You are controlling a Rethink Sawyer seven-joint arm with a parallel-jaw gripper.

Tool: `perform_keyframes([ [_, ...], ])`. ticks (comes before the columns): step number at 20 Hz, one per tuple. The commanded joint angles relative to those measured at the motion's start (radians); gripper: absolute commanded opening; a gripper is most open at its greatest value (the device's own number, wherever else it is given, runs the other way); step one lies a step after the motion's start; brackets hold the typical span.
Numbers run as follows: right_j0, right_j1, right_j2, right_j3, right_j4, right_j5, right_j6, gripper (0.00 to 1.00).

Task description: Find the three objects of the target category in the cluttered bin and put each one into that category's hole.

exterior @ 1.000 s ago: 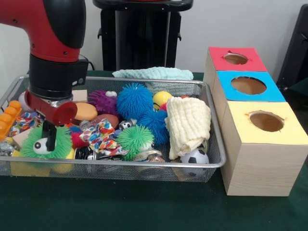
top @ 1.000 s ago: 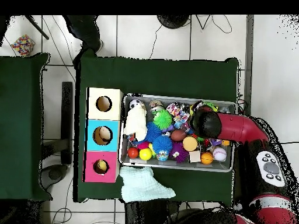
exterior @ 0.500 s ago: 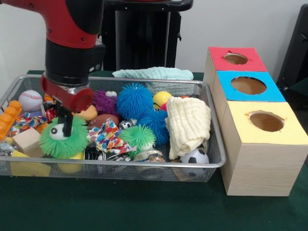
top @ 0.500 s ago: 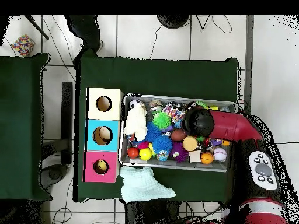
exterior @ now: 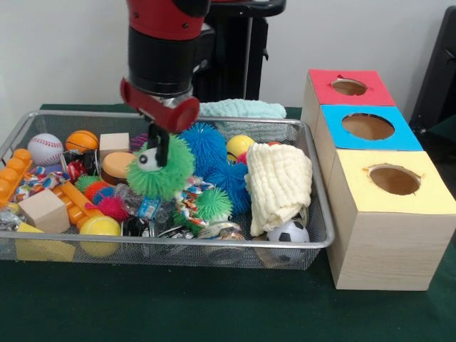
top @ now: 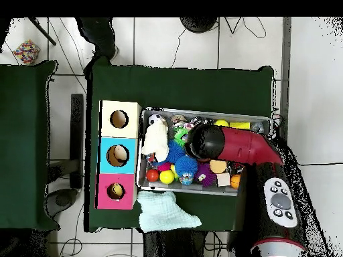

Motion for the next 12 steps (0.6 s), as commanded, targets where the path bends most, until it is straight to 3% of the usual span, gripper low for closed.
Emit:
perform_keyframes([
  [1, 0.005, 0.006, 0.014, 0.152, 0.115, 0.125, 0.157, 0.00],
  [12, 0.018, 0.142, -0.010, 0.181, 0.128, -0.077, 0.170, 0.00],
])
